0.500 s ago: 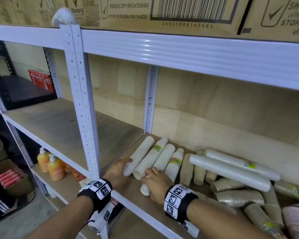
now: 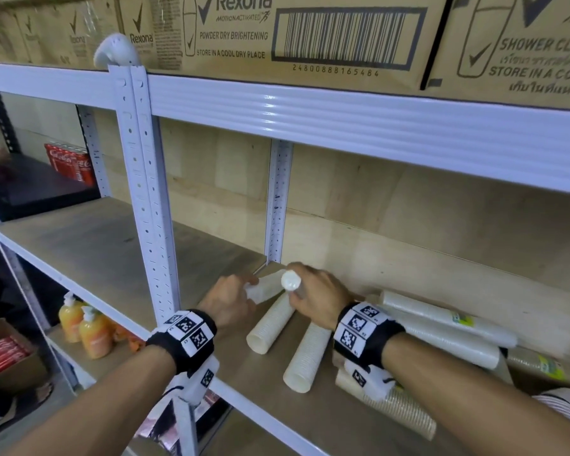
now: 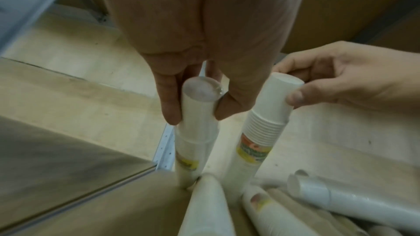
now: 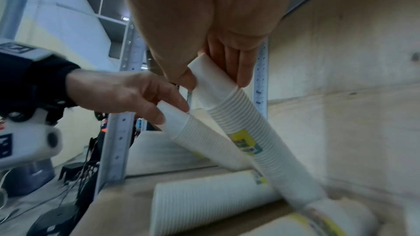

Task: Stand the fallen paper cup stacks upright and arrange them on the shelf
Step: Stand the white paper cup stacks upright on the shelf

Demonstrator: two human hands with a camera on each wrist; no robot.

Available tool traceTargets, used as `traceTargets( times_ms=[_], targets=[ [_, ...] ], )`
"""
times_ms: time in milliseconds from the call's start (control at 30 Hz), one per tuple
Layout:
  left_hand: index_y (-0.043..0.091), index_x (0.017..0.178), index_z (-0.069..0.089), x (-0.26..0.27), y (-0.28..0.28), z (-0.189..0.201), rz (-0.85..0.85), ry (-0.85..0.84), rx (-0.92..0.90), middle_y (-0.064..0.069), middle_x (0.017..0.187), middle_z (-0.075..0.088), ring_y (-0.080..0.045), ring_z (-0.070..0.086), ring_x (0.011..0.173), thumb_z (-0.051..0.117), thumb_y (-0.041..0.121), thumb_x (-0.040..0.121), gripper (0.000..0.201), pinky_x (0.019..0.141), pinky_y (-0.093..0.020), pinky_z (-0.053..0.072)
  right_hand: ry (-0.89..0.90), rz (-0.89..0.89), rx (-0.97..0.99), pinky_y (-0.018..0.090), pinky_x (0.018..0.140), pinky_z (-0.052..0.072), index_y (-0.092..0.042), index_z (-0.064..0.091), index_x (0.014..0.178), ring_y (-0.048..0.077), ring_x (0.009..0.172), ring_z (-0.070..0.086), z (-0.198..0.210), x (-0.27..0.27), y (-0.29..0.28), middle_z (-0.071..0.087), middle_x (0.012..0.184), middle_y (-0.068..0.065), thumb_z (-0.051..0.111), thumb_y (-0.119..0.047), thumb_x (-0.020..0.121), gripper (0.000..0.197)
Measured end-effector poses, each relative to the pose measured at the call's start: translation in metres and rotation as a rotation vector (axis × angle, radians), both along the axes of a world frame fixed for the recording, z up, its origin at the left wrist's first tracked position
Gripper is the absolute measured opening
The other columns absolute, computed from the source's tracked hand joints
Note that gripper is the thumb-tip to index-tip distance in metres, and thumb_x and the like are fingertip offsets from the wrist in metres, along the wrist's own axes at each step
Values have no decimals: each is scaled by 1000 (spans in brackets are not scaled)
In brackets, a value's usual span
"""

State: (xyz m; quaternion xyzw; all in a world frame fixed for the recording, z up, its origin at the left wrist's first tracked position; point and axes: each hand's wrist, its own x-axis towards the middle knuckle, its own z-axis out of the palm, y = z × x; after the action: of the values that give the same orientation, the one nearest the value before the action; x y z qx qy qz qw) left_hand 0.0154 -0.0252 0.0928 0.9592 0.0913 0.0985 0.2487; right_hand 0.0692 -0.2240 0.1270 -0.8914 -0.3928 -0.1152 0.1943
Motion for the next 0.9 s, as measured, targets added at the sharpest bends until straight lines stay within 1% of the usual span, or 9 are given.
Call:
traceTargets(
  times_ms=[67,133,200,300,367,433,567,733,900],
  targets=[
    [17,130,61,7,-6,16,-6,-45,3,-9,113,70,-23,67,96,63,18,85,46,74,-23,48,17,-67,69,35,76,55,-17,51,125,27,90,65,19,9,-7,68,105,7,58,-23,87,39],
    [16,126,63,14,-11,31,-10,-86,-11,-8,107,71,-23,67,92,63,17,85,41,71,-24,48,43,-135,164,34,76,54,-17,52,126,27,89,64,37,16,-14,68,100,7,59,-24,87,40],
    [21,123,63,24,-15,44,-15,-139,-25,-6,109,71,-23,66,93,64,18,84,39,73,-26,52,47,-181,268,34,77,54,-19,54,124,26,88,63,53,24,-19,68,98,5,60,-26,84,40],
    [24,122,62,43,-17,61,-35,-192,-52,-6,111,70,-23,67,95,63,18,83,39,78,-29,56,12,-212,353,34,74,54,-21,56,113,25,84,62,73,36,-19,68,92,2,61,-29,82,32],
    [24,122,61,55,-16,72,-48,-227,-52,-5,114,69,-23,65,99,64,18,83,40,81,-30,55,2,-224,385,30,72,52,-20,57,110,23,83,62,85,44,-17,67,89,0,61,-29,83,29],
    [24,121,62,67,-14,81,-63,-247,-36,-5,117,68,-24,64,100,65,18,83,39,80,-27,52,7,-232,403,24,70,47,-18,57,109,21,82,61,93,51,-12,66,88,-3,61,-28,84,27],
    [21,121,61,88,-8,102,-77,-230,-81,-8,122,64,-21,59,100,66,16,85,36,80,-24,47,54,-246,433,21,73,43,-17,57,115,21,88,61,92,70,2,67,96,-1,60,-31,84,34],
    [19,121,62,110,3,119,-79,-223,-103,-6,123,66,-13,55,95,67,16,86,36,84,-23,46,127,-303,413,24,78,46,-17,58,121,24,98,62,80,94,21,67,109,3,61,-32,85,40],
    [15,120,65,126,11,126,-63,-210,-90,-7,124,66,-14,60,105,68,16,86,34,83,-19,43,180,-336,372,24,76,45,-16,59,120,24,100,62,71,115,36,67,112,4,61,-33,84,39]
  ],
)
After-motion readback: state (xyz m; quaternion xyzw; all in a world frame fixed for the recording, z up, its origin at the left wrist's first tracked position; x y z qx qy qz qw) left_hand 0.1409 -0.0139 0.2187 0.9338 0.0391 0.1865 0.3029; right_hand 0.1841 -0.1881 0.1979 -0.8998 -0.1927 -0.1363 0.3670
